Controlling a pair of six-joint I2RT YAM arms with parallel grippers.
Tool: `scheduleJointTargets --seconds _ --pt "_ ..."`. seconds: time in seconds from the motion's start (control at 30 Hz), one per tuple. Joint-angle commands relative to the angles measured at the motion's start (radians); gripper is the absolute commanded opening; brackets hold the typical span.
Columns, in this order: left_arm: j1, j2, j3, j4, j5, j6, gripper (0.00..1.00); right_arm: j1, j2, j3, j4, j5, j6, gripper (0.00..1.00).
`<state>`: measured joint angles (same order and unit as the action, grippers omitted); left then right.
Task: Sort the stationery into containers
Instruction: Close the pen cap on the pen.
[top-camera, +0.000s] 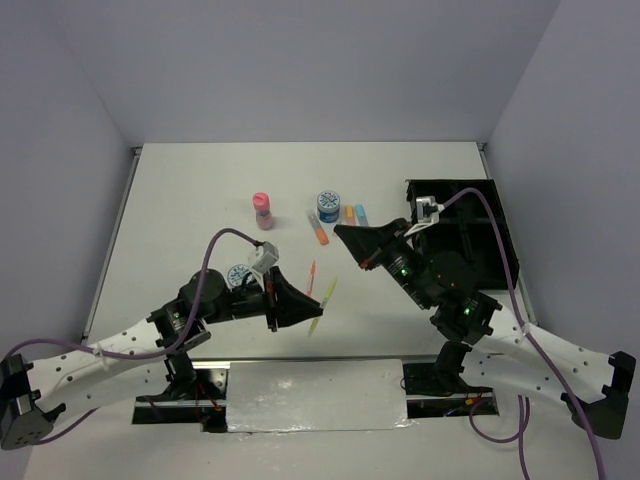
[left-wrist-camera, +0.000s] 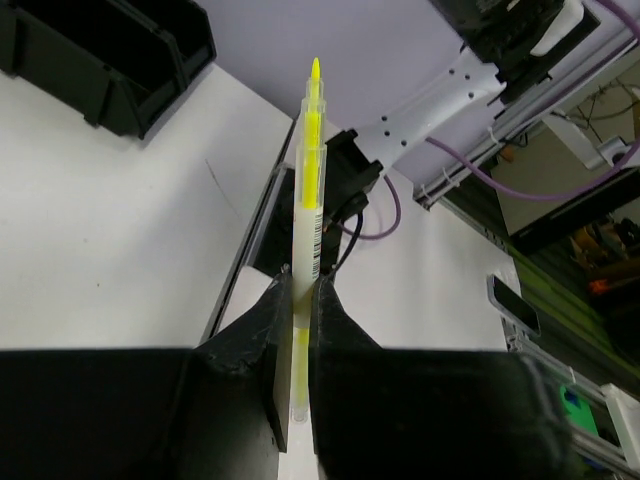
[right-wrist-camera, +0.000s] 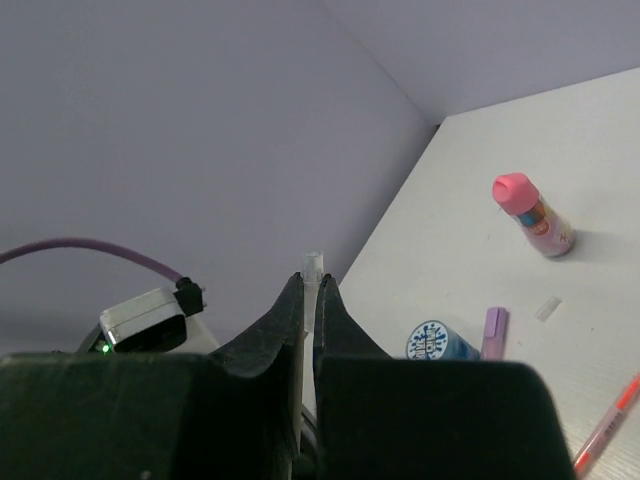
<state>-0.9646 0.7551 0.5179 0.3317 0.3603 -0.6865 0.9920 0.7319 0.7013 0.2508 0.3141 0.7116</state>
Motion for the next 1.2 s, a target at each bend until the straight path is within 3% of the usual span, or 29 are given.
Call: scheduleJointTargets --seconds 0.0,0.2,0.63,1.17 --pt "-0.043 -0.011 -0.010 0.173 -0.157 -0.011 0.00 -0.003 -0.046 -0.032 0.090 0.059 0.055 0.00" --pt "-0.048 -0.028 -0.061 0.240 -0.254 -0.067 0.00 -0.003 -0.106 -0.103 0.128 0.049 0.085 0.00" --pt "-0.049 -0.002 -0.045 0.240 -0.267 -0.061 0.00 -0.001 -0.068 -0.111 0.140 -0.059 0.101 0.00" --pt "-0.049 0.010 -0.035 0.219 -0.274 -0.058 0.00 -0.001 -0.020 -0.109 0.145 -0.075 0.097 0.00"
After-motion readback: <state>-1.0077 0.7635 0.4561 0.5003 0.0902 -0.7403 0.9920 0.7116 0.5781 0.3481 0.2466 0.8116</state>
